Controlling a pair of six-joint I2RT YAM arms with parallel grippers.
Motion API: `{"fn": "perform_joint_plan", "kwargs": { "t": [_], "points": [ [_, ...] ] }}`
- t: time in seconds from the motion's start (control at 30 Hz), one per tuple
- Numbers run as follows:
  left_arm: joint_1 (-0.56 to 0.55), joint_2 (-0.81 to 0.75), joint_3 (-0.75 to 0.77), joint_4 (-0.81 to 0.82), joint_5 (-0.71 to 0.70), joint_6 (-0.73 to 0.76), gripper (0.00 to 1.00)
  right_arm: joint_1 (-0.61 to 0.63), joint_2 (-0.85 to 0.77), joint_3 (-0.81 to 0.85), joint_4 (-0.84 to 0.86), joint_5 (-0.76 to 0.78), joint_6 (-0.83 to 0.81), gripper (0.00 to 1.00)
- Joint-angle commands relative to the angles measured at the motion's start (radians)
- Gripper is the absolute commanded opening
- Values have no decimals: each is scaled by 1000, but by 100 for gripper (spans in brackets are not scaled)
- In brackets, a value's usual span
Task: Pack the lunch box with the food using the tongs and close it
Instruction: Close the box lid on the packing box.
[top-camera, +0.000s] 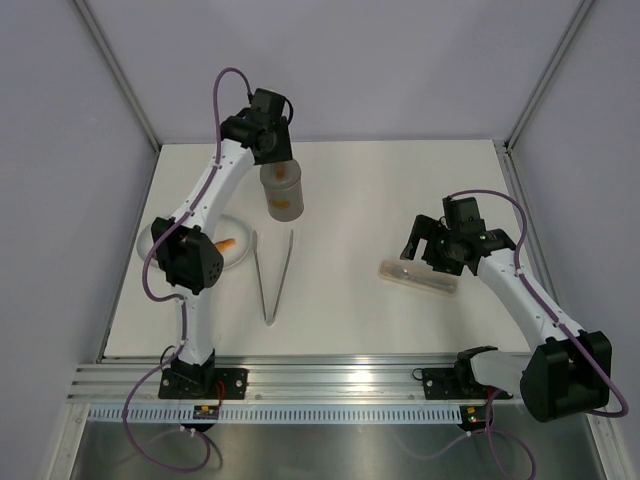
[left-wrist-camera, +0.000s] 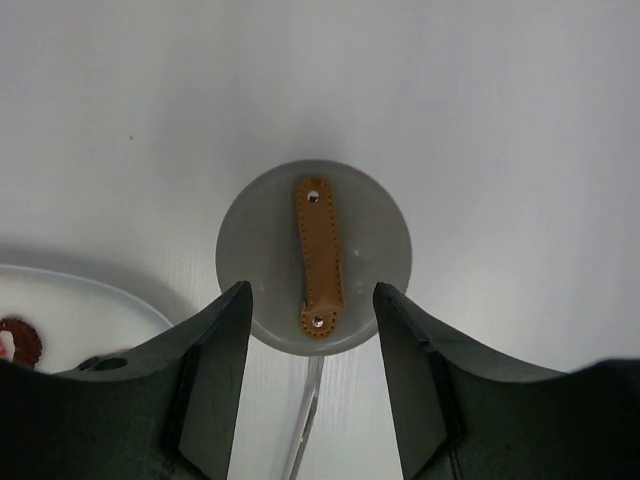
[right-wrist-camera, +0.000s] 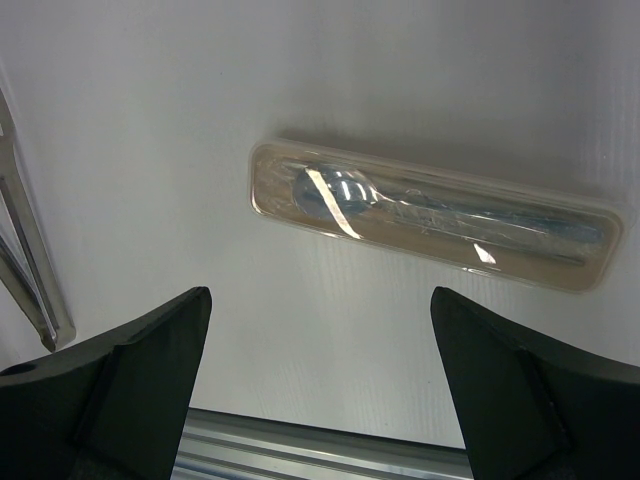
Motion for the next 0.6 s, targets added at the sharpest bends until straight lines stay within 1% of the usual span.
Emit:
{"fn": "perform_joint_plan", "kwargs": {
  "t": [0.0,0.1,0.23,0.37,0.57],
  "points": [
    [-5,36,-69,-2,7,-20,55,-3,-23,2,4,8,5,99],
    [-10,70,-95,-31,16,-22,53,-3,-26,2,-1,8,5,99],
    [-21,61,-58,-53,1,-7,53,-3,-25,2,4,5,2,99],
    [-22,21,60,-64,-15,15,53,-2,-27,4,5,3,2,99],
    [-22,-25,89,16,-38,44,54,-3,-30,4,4,5,4,99]
  ]
}}
